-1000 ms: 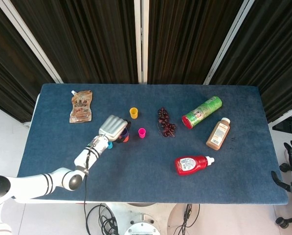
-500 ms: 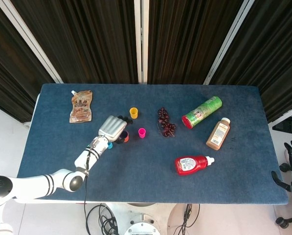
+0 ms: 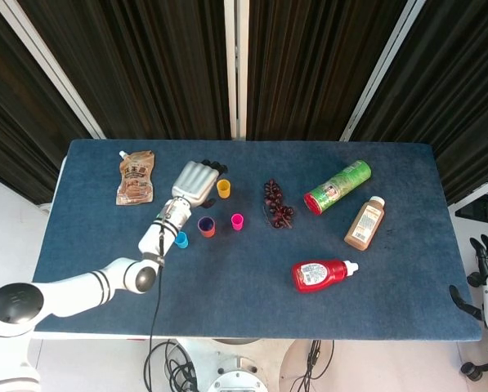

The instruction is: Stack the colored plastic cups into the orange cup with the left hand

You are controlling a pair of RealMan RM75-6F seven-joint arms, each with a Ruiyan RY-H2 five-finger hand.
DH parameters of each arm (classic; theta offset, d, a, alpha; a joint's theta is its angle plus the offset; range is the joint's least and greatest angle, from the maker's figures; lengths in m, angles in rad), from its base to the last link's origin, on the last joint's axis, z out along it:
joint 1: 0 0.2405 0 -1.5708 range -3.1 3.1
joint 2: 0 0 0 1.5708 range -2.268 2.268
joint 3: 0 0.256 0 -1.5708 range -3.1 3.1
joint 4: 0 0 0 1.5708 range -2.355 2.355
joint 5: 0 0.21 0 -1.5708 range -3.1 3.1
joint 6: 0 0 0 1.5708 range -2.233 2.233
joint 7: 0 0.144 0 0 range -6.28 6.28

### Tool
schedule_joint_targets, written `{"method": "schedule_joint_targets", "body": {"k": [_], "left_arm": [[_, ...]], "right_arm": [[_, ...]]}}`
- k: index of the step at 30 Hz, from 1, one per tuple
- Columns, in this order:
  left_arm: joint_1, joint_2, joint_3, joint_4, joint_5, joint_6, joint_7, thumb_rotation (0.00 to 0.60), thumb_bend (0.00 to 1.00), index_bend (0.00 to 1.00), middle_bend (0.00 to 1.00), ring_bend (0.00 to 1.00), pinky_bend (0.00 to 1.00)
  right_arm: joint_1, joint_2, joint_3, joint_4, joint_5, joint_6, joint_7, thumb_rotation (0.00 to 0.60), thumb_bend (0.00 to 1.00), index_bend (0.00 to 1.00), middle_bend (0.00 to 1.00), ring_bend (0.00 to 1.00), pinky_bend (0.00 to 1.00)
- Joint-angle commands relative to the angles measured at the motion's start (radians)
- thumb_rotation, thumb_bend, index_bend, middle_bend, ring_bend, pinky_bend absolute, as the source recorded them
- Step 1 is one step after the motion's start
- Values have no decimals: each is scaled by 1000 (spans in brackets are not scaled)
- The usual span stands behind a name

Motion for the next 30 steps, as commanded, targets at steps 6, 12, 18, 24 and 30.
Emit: {"method": "schedule_joint_targets", "body": {"k": [6,12,18,24,30], "left_arm": [[-81,-191,-11,290,31,-85,-73,600,220,248,262,263,463],[-94,-263,-12,445,44,-161,-132,600,220,249,264,263,464],[-101,-314,-12,573,64,-234,-182,600,220,260,274,263,468],[-114,-346,-26,649,90,-286,-238,600,219,277,283,274,467],[-127,-375,-39,701,137,-292,-307,600,219,281,299,301,487]], "right_arm": [[-3,8,-2,-9,15,-11,-2,600,219,0,0,0,0],[-2,15,0,-18,20,-16,-1,600,220,0,0,0,0],[3,19,0,-23,26,-30,-3,600,220,0,0,0,0],[8,15,4,-21,36,-39,1,600,221,0,0,0,0],[11,17,9,-18,49,-49,3,600,222,0,0,0,0]]}}
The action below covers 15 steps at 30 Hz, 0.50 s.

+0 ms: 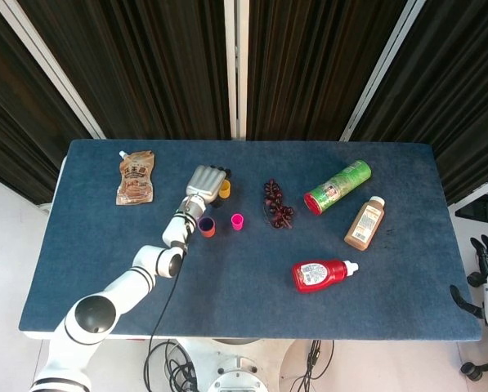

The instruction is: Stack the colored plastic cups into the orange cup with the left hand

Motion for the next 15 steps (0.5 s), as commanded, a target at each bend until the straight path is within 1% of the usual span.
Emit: {"method": "schedule_joint_targets", "body": {"k": [1,5,10,15], "left_arm": [[-9,-20,-10,30,26,-4,-39,600,220,285,305,310,494],[-18,-41,-4,71,69,-2,-81,600,222,346,361,379,549],[-28,-69,-3,130,108,-8,-126,600,228,406,396,416,583],[-29,-91,2,176,141,3,-155,600,241,471,456,473,636]], "right_arm": [[0,2,2,-1,2,0,2,600,222,0,0,0,0],[-1,3,4,0,7,1,4,600,223,0,0,0,0],[-1,5,6,3,14,-3,9,600,227,0,0,0,0],[0,7,7,5,19,-7,12,600,227,0,0,0,0]]}}
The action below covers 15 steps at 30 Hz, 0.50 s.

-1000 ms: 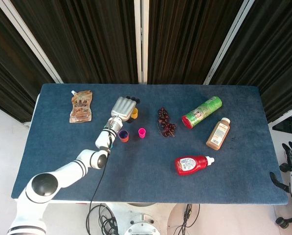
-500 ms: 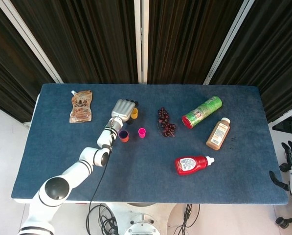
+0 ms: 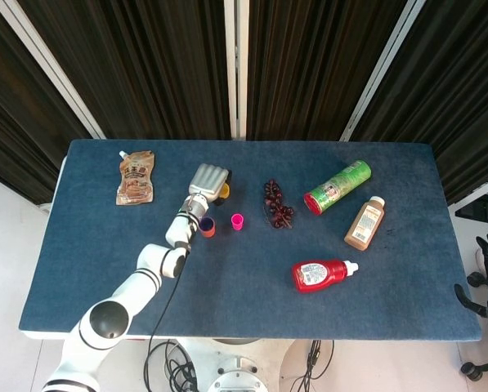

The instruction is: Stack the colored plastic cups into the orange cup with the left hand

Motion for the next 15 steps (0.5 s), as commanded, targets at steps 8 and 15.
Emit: {"method": "schedule_joint_targets", "body": {"k": [8,15], "left_arm": [[10,-21,13,47,64,25,-61,600,261,518,501,530,686],[19,24,4,-5,94,84,-107,600,262,524,507,537,689]], "right_arm": [[4,3,-1,-4,6,-12,-8,600,226,0,0,0,0],[3,5,0,-6,12,-12,-13,600,227,0,0,0,0]]}}
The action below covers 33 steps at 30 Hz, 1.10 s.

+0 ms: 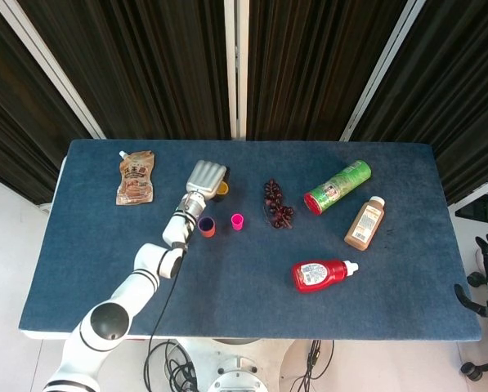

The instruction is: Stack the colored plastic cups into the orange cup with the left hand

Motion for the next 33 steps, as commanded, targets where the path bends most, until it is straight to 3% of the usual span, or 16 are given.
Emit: {"method": "schedule_joint_targets", "body": {"k": [1,6,12,16,19,24,33], "left_arm": [[8,41,-6,-52,17,39,-18,600,262,524,507,537,689],[39,174,-15,-246,18,53,8,600,262,524,507,537,689],[126,448,10,-702,-79,29,191,600,262,526,509,539,689],[183,580,51,-973,-191,117,329,600,263,527,512,540,689],[205,636,77,-1112,-255,187,405,600,262,527,512,539,688],[218,681,110,-1242,-306,268,486,600,262,527,512,539,686],[214,698,162,-1285,-360,298,563,600,263,527,513,540,684]], "right_arm": [[0,1,1,0,2,-1,-1,600,227,0,0,0,0],[2,1,2,-6,-5,5,-8,600,227,0,0,0,0],[2,1,-1,-22,-21,16,-21,600,227,0,0,0,0],[4,-4,-3,-22,-25,17,-26,600,230,0,0,0,0],[3,-10,-7,-23,-35,22,-30,600,231,0,0,0,0],[-1,-15,-17,-22,-47,28,-41,600,231,0,0,0,0],[-6,-20,-24,-22,-55,35,-47,600,231,0,0,0,0]]}}
